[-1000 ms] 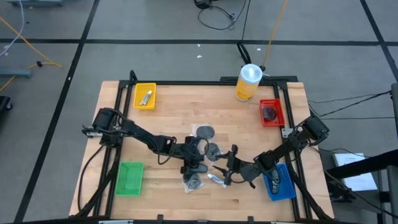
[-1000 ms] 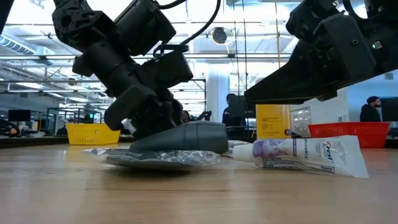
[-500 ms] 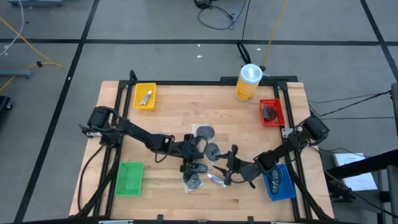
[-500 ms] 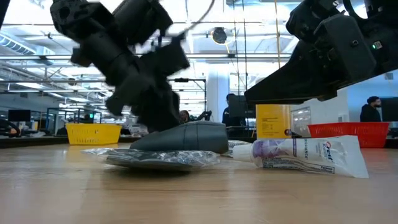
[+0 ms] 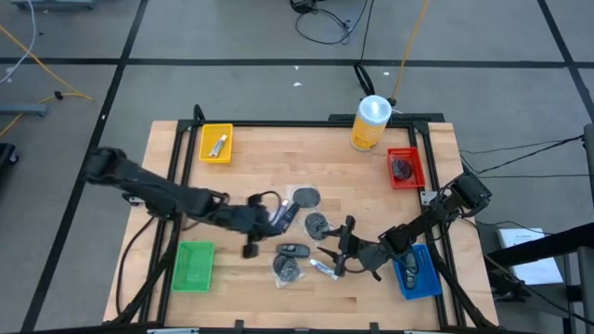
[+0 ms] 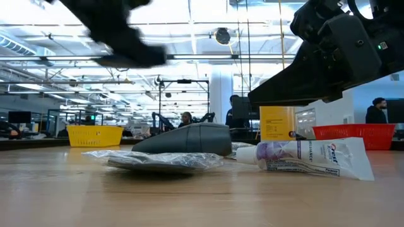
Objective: Pick & Place Travel size toiletries
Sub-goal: Put the dark blue shave cream into the green bin
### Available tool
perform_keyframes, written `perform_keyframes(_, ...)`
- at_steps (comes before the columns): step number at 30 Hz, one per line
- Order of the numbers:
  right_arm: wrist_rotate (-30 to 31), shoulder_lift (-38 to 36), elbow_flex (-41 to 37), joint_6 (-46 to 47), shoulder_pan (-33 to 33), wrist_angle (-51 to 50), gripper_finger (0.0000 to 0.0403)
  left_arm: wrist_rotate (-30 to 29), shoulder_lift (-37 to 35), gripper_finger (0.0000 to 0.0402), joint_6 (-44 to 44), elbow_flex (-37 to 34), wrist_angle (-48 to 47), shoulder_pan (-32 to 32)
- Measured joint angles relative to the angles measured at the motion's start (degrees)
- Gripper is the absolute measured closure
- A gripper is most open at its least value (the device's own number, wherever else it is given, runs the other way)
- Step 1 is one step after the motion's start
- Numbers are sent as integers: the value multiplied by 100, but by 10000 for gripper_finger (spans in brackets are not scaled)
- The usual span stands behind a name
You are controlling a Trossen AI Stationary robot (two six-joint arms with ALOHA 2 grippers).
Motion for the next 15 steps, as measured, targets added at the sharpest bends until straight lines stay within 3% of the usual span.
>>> perform_keyframes(9, -2, 2, 0, 190, 0, 1, 190, 979, -1255, 314, -4247, 0, -3523, -1169)
perform_keyframes(15, -4, 2, 0, 223, 2, 2, 190, 1306, -1337, 314, -7237, -4, -4249, -2306)
